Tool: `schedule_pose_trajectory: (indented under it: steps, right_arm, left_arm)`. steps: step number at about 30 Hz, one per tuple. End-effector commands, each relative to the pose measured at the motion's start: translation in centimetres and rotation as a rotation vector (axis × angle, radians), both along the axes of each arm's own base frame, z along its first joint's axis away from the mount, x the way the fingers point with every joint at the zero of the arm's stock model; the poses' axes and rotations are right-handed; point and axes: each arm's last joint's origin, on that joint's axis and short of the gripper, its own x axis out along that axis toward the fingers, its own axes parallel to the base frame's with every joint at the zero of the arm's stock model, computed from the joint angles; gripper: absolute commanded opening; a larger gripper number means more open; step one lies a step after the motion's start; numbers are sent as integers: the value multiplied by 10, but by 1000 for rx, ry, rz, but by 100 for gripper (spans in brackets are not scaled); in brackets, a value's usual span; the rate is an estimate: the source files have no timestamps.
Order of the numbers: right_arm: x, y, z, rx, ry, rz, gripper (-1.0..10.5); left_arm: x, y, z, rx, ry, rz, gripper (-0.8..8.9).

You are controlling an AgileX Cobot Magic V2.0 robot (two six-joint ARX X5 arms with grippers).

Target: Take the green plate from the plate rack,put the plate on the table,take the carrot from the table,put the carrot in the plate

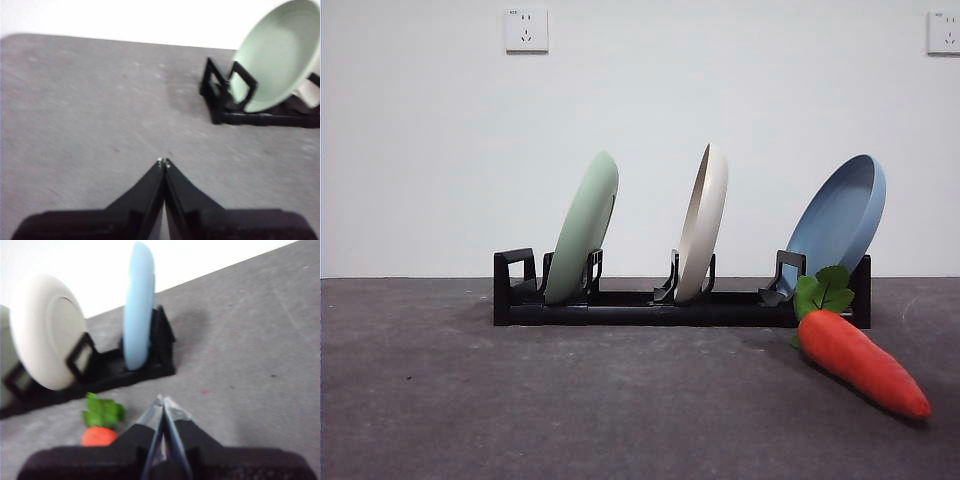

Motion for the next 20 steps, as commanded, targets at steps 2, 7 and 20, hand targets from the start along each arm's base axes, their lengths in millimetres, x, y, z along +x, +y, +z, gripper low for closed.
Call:
schedule_pose_trajectory:
  steps: [2,7,20]
  right_arm:
    - [-3,1,23,47,-41,30,-12]
    - [-5,2,57,47,-14,86,-12]
    - [0,10,159,-163,251,387,-11]
  left_arm:
    - [-6,-1,25,-79,-52,-43,-7]
    - [-17,-3,63,-98,-92,-91,-7]
    - [-27,-10,144,-98,81,-372,-7]
